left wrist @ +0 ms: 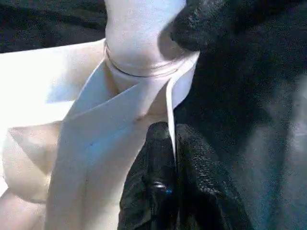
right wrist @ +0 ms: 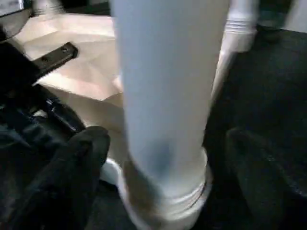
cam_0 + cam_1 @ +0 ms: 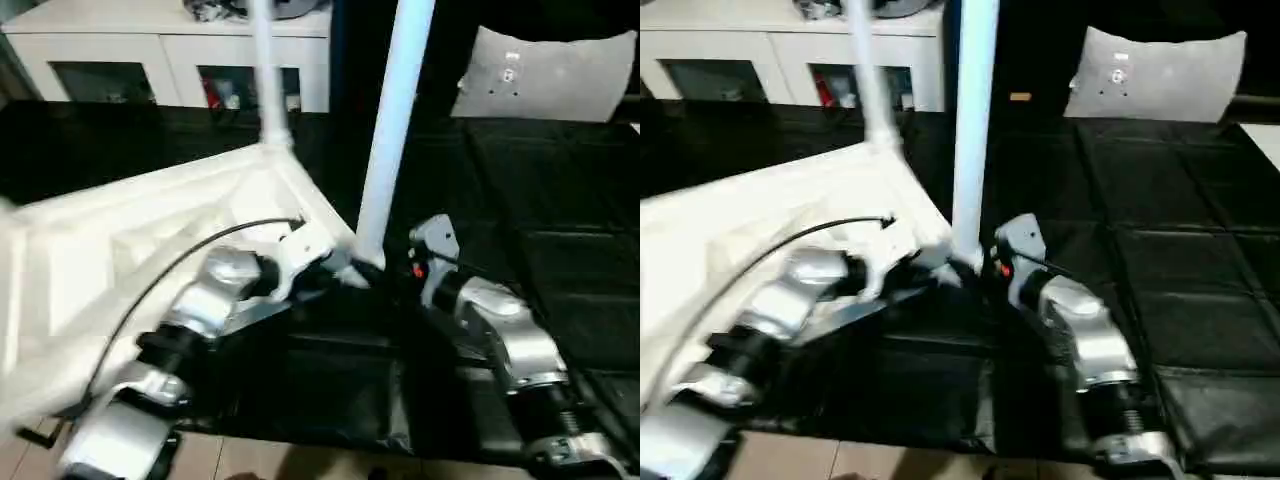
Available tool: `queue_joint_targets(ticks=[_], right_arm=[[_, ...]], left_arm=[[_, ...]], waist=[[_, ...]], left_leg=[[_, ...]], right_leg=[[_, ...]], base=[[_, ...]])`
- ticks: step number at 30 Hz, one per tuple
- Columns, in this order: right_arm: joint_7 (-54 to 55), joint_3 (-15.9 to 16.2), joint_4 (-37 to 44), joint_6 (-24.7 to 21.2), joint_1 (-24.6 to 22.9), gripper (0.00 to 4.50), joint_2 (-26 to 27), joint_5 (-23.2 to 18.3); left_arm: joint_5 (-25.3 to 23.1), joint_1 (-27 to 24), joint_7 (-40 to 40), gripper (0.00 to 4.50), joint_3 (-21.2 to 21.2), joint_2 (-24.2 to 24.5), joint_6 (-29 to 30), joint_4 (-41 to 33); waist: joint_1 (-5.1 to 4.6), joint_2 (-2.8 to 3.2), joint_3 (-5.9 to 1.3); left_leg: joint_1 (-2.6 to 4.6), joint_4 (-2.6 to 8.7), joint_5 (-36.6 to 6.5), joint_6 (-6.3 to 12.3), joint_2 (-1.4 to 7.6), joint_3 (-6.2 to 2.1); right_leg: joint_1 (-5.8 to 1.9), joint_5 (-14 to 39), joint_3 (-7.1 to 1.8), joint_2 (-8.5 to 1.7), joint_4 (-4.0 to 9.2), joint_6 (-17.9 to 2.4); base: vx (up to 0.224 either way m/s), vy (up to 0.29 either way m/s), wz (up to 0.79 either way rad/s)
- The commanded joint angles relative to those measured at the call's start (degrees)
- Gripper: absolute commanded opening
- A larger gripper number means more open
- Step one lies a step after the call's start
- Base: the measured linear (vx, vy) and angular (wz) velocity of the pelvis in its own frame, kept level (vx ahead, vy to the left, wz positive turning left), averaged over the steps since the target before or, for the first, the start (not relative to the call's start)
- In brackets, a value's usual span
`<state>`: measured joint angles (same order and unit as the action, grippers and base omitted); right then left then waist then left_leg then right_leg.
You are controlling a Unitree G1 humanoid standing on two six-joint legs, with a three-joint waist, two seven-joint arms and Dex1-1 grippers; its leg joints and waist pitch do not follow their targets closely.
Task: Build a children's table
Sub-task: Rotate leg to tighten
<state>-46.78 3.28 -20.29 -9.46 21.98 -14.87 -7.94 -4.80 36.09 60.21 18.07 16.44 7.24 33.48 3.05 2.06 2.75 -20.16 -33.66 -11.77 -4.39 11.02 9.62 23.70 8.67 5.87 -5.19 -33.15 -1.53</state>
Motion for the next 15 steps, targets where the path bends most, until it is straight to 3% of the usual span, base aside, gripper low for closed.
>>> queue_joint_targets(ticks=[1, 5, 9, 15], right_arm=[[-7.3, 2.1, 1.4, 0.3, -0.2, 4.2, -3.0, -1.5], [-18.8, 4.5, 2.1, -0.3, 0.1, 4.2, -7.4, -4.2], [-25.9, 6.0, 1.9, -2.0, 0.9, 3.75, -9.0, -6.1], [-28.9, 6.9, 1.3, -2.4, 1.8, 3.3, -9.4, -7.2]], left_arm=[[0.3, 0.6, 7.0, 0.0, 2.1, 2.0, -3.8, -0.7], [2.4, 0.7, 16.7, 0.0, 3.7, 4.9, -7.2, -0.5], [2.7, 0.9, 22.2, 0.0, 5.4, 6.8, -9.5, 0.0], [3.2, 1.0, 25.3, 0.0, 6.0, 7.4, -10.8, 0.0]], waist=[[0.16, -0.24, -3.83], [1.01, -0.53, -3.85], [1.69, -0.78, -3.9], [2.36, -0.79, -3.86]], left_leg=[[-0.02, 3.76, -8.9, 5.41, 2.0, -0.22], [-0.17, 3.53, -8.2, 6.42, 2.16, 0.07], [-0.18, 3.48, -7.7, 6.47, 2.17, 0.07], [-0.13, 3.59, -7.7, 5.1, 2.28, 0.03]], right_leg=[[-3.91, 12.4, -2.86, -3.22, 3.35, -12.7], [-3.95, 11.1, -2.93, -3.29, 2.92, -13.2], [-3.96, 13.0, -2.89, -3.46, 2.97, -12.8], [-3.78, 14.3, -2.95, -3.49, 2.97, -12.2]], base=[[0.0, 0.0, 0.0], [0.0, 0.0, 0.0], [0.0, 0.0, 0.0], [0.0, 0.0, 0.0]])
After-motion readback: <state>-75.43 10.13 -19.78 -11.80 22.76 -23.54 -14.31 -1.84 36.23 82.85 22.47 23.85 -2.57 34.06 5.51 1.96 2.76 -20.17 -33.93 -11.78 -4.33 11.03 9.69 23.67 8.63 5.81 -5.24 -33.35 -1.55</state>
